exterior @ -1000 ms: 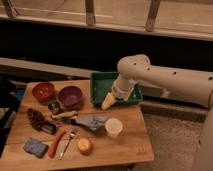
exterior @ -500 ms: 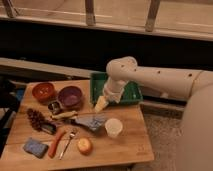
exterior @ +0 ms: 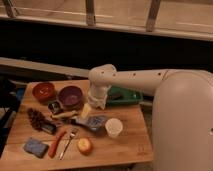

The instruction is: Wipe purple bowl with towel

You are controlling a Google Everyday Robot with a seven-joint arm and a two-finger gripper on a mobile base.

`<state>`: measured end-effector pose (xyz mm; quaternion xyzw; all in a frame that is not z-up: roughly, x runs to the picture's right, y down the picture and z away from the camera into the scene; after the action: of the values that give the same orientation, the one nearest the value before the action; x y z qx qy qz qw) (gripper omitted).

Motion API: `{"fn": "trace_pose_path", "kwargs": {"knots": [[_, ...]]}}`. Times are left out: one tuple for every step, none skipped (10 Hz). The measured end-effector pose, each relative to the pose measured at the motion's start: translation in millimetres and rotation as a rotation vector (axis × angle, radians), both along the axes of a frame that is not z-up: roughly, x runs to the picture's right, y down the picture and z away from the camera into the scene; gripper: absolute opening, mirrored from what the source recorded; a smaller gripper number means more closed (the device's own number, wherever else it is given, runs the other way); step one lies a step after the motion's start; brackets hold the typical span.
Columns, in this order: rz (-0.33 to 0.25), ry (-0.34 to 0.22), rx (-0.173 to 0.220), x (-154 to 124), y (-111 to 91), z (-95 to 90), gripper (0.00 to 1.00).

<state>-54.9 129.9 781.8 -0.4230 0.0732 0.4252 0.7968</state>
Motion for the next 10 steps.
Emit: {"fn": "trace_pose_path", "kwargs": {"knots": [[-0.001, 0.004, -0.009, 5, 4, -1.0, 0.8], [0.003, 0.009, -0.017, 10, 8, -1.7, 0.8], [0.006, 0.014, -0.023, 14, 10, -2.8, 0.8], [0.011, 0.021, -0.029, 19, 13, -2.9, 0.8], [0.014, 0.026, -0.035, 22, 15, -2.6, 0.8], [0.017, 0.029, -0.044, 23, 19, -2.2, 0.8], [0.015, 0.027, -0.048, 22, 22, -1.8, 0.79], [0.017, 0.025, -0.048, 20, 23, -2.1, 0.74], [0.02, 0.027, -0.048, 21, 25, -1.9, 0.62], [0.022, 0.03, -0.045, 22, 25, -2.4, 0.52]]}}
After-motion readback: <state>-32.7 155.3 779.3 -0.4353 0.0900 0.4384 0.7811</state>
